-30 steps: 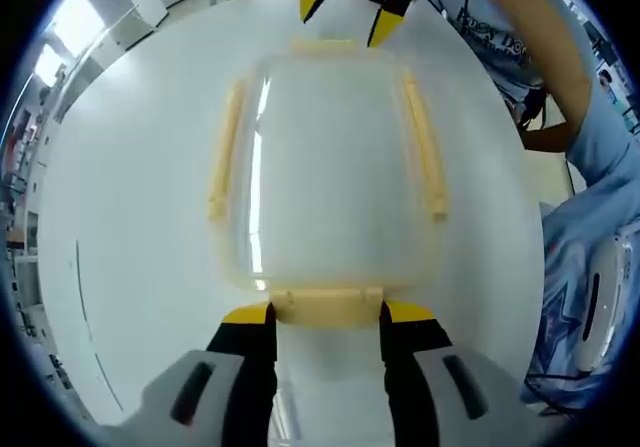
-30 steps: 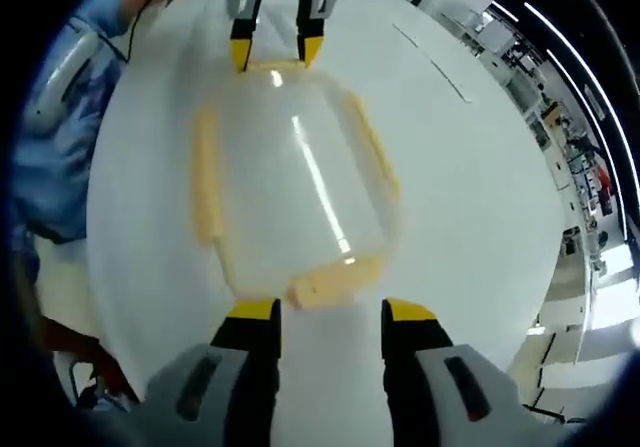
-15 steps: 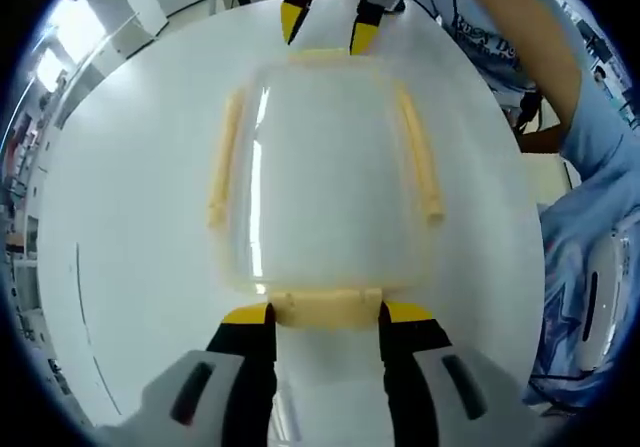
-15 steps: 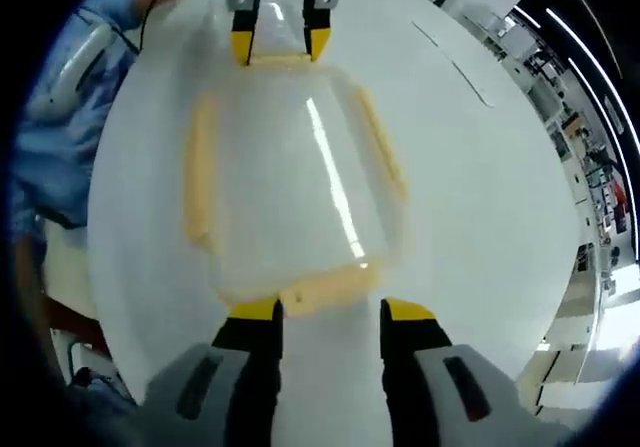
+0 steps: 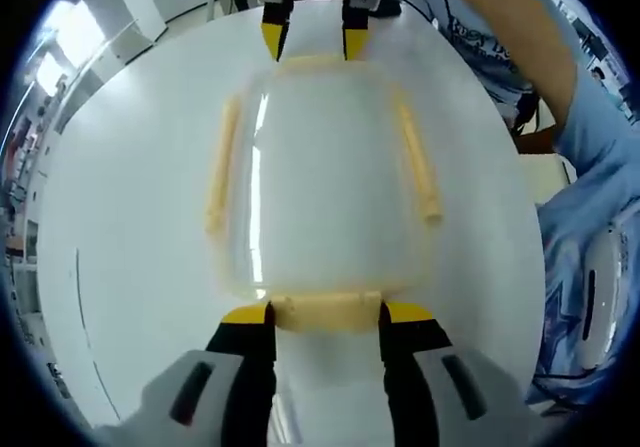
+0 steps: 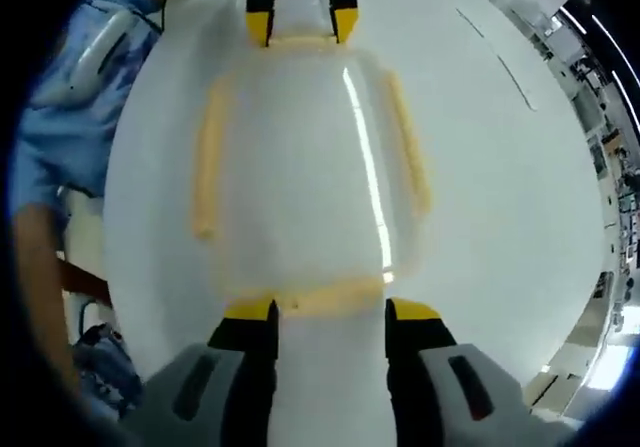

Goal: Snap each plastic latch of the storage box into its locked position after aligning the lid with the box until every specified latch is closed and the lid sits flush.

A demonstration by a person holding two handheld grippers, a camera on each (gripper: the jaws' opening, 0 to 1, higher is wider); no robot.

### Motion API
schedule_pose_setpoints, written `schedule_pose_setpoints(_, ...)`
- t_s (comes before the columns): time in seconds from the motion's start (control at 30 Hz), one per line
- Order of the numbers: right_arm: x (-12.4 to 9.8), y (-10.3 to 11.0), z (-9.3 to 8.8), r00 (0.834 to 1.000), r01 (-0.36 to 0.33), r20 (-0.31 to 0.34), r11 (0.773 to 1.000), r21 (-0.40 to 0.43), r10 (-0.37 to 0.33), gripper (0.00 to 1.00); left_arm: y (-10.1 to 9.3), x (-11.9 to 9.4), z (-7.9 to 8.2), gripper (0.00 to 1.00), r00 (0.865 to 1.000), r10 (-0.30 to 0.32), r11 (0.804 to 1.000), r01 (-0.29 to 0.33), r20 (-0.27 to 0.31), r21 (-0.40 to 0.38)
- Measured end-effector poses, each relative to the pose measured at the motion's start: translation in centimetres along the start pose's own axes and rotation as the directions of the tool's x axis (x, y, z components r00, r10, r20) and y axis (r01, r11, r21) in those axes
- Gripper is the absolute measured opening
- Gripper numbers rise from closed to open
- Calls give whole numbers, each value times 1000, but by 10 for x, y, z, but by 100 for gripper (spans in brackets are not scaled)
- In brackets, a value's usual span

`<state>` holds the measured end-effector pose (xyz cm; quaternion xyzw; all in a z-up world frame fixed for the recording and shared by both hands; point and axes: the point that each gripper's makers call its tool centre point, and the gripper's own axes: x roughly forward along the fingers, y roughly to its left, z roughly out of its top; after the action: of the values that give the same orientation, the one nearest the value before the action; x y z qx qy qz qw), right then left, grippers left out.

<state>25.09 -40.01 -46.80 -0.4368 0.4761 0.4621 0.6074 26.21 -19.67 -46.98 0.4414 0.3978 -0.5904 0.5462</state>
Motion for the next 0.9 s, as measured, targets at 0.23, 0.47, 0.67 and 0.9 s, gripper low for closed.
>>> schedule_pose_setpoints(0.23,2,5,5,995,-65,-87,992,-105,56,41,-1,-1,2,41,1000,-4,1000,4,20,5)
schedule_pose_setpoints(0.47,4,7,6,986,-116,-133,988,-99,103,41,-1,-4,1,41,999,-2,1000,2,41,-5)
schedule_pose_setpoints(0.67,3,6,7,984,-124,-138,988,-89,111,41,0,-6,1,42,997,7,1000,-5,79,-27)
schedule_pose_setpoints(0.9,2,6,5,976,-125,-188,988,-96,105,40,0,-6,1,42,995,8,1000,-5,101,-26)
